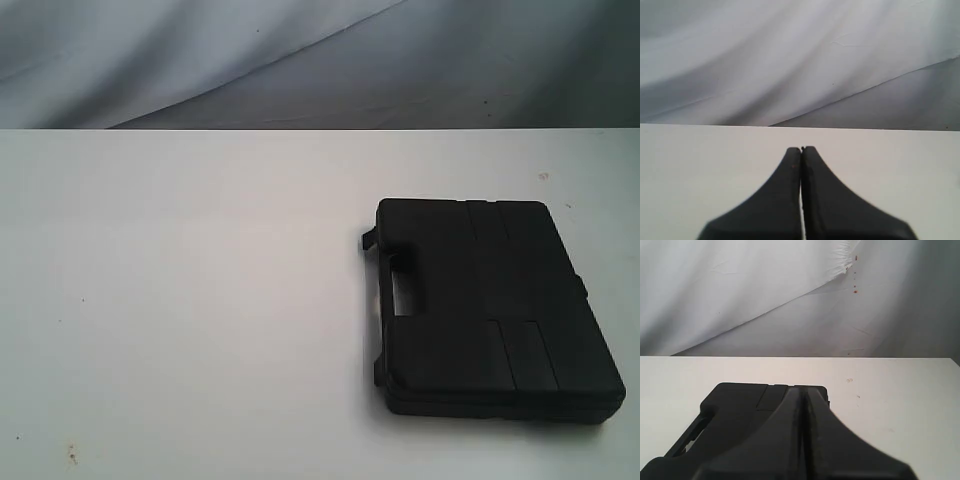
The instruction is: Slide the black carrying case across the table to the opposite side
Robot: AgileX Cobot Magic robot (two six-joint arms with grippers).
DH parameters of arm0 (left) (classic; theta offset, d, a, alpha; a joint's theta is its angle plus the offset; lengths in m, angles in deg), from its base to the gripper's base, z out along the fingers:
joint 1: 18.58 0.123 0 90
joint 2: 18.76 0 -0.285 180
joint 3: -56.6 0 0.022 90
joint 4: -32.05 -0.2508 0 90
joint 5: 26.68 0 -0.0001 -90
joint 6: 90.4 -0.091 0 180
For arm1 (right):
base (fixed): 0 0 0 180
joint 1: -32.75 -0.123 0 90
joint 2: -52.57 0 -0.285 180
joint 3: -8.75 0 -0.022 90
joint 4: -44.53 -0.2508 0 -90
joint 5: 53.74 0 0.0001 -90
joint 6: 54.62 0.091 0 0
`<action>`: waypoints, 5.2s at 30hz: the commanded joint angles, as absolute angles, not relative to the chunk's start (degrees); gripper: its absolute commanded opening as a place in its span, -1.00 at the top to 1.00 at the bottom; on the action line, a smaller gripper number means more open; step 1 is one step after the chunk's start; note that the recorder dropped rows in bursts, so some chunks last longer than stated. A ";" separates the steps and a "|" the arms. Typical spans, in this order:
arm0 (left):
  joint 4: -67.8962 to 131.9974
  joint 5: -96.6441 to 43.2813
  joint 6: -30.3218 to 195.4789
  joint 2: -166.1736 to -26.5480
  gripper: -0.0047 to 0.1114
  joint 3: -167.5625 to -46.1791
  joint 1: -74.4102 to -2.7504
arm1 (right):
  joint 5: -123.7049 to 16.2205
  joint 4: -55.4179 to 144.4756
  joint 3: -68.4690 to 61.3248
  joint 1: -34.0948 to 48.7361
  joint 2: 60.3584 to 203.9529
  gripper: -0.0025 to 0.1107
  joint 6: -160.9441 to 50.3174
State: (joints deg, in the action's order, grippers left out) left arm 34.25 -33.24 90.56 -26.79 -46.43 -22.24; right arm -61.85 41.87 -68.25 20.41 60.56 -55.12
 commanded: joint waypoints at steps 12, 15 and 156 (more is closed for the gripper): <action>34.58 -32.88 90.76 -26.55 0.92 -46.18 -22.09 | -60.76 41.41 -68.47 20.78 60.36 0.96 -55.46; 34.58 -32.88 90.76 -26.55 0.92 -46.18 -22.09 | -59.17 41.41 -68.47 20.78 60.36 0.96 -55.46; 34.58 -32.88 90.76 -26.55 0.92 -46.18 -22.09 | -104.05 50.47 17.31 -7.24 172.78 0.31 -21.57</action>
